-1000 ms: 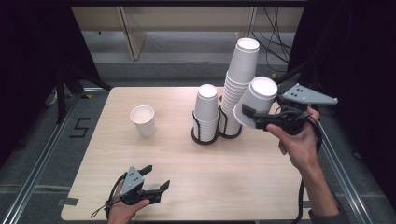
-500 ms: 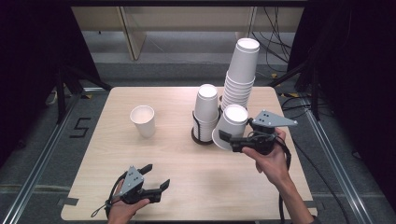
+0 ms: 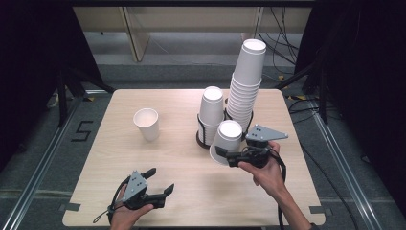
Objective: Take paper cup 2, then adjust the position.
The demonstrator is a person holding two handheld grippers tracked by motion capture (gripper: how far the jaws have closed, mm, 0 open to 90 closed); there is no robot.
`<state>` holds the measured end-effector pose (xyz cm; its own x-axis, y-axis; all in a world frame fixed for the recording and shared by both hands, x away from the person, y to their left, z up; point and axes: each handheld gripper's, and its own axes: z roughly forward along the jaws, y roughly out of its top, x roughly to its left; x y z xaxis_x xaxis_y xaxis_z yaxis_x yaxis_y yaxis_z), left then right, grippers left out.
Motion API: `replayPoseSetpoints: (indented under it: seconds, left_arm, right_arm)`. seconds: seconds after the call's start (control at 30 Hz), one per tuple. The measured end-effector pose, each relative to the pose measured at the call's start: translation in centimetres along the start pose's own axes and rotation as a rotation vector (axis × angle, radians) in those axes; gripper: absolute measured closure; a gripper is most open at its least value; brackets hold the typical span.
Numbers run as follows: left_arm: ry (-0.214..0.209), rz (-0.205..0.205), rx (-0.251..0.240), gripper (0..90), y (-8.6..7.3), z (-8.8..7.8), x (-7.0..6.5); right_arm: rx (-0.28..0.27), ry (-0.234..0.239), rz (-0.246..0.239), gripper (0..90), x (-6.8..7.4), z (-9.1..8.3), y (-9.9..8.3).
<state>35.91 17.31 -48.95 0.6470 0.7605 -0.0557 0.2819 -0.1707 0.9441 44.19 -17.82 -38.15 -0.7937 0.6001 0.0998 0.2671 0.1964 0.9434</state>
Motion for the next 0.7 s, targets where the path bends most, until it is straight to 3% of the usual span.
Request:
replayPoseSetpoints:
  seconds: [0.07, 0.1, 0.23, 0.27, 0.4, 0.63, 0.67, 0.7]
  left_arm:
    - [0.0, 0.007, 0.0, 14.6, 0.0, 0.0, 0.0]
    - [0.002, 0.008, 0.003, 14.6, 0.1, -0.1, -0.1]
    - [0.002, 0.008, 0.0, 14.6, 0.1, -0.1, -0.2]
    - [0.002, 0.009, -0.001, 14.6, 0.1, -0.1, -0.2]
    - [0.0, 0.012, 0.0, 14.6, 0.1, -0.1, -0.2]
    - [-0.008, 0.015, -0.01, 14.6, 0.0, -0.1, -0.2]
    - [-0.005, 0.015, -0.011, 14.6, 0.1, -0.1, -0.2]
    - [0.001, 0.016, -0.002, 14.6, 0.1, -0.3, -0.2]
  right_arm:
    - [0.01, 0.005, 0.009, 18.4, 0.2, 0.2, -0.4]
    - [-0.008, 0.013, -0.011, 18.3, 0.2, 0.4, -0.7]
    - [0.007, 0.03, 0.002, 18.4, 0.7, 1.1, -1.5]
    - [0.015, 0.028, -0.016, 18.4, 0.7, 1.3, -1.6]
    - [0.038, 0.063, -0.013, 18.3, 1.3, 2.1, -2.3]
    - [0.065, 0.082, -0.022, 18.4, 2.2, 3.1, -2.9]
    - [0.067, 0.105, -0.018, 18.4, 2.3, 3.3, -2.9]
    - [0.055, 0.081, -0.034, 18.4, 2.4, 3.3, -2.9]
